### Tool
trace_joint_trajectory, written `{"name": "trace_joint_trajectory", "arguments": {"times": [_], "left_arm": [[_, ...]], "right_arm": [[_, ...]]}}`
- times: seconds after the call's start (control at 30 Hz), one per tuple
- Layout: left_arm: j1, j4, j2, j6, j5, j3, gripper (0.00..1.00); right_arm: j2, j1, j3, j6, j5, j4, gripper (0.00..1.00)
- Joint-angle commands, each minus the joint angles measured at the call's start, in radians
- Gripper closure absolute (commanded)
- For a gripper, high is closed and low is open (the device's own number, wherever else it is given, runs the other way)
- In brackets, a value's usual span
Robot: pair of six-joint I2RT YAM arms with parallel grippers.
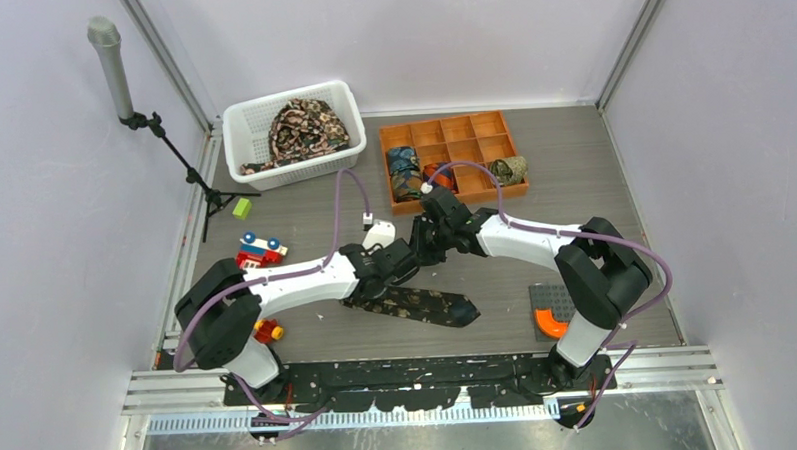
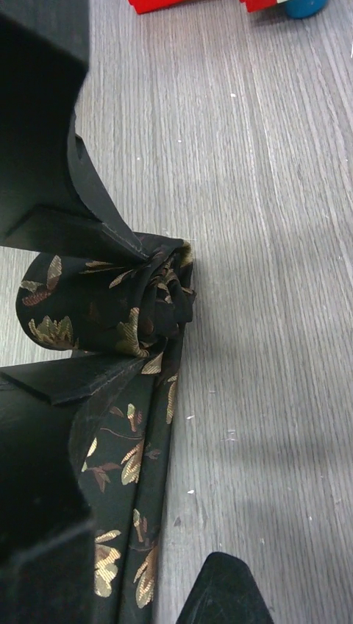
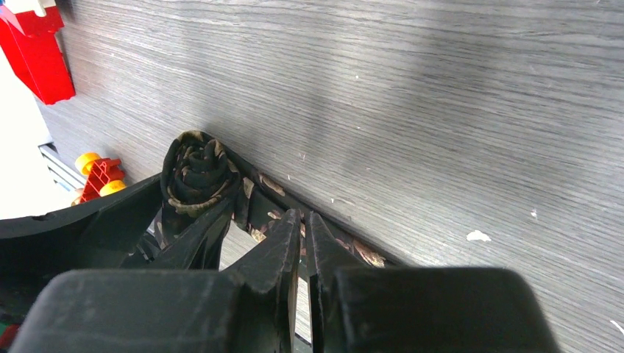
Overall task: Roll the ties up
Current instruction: Roll the tie at the center of the board.
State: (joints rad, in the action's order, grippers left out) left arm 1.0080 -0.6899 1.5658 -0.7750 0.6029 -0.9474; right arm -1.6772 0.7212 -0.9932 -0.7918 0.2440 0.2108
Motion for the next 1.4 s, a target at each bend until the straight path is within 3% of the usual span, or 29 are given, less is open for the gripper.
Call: {"name": "trace_joint_trajectory", "arguments": {"times": [0.0,0.3,0.5,0.87,1.1,1.37], "left_arm": [[0.007,-0.020,-0.055,-0.009,-0.019,-0.033,0.50],[0.007,-0.019,-0.103,0.003,-0.035,-0.033,0.45],[0.007,-0.009,-0.136,0.007,-0.042,-0.019,0.43],[0.001,0.025,-0.225,0.014,-0.103,0.017,0.42],[-0.026,-0.030,-0.341,0.046,-0.128,0.001,0.37],[-0.213,-0.086,-0.588,0.166,-0.220,0.051,0.25]], "right_arm": [[0.022,-0.003,-0.006,0.002,0.000,-0.022,0.87],[0.019,-0.001,-0.016,-0.005,0.030,-0.041,0.87],[0.023,0.009,-0.026,-0.008,0.037,-0.042,0.80],[0.030,0.031,-0.046,-0.010,0.046,-0.040,0.58],[0.039,0.070,-0.081,-0.012,0.028,-0.005,0.41],[0.009,0.164,-0.180,-0.042,-0.034,0.061,0.22]]}}
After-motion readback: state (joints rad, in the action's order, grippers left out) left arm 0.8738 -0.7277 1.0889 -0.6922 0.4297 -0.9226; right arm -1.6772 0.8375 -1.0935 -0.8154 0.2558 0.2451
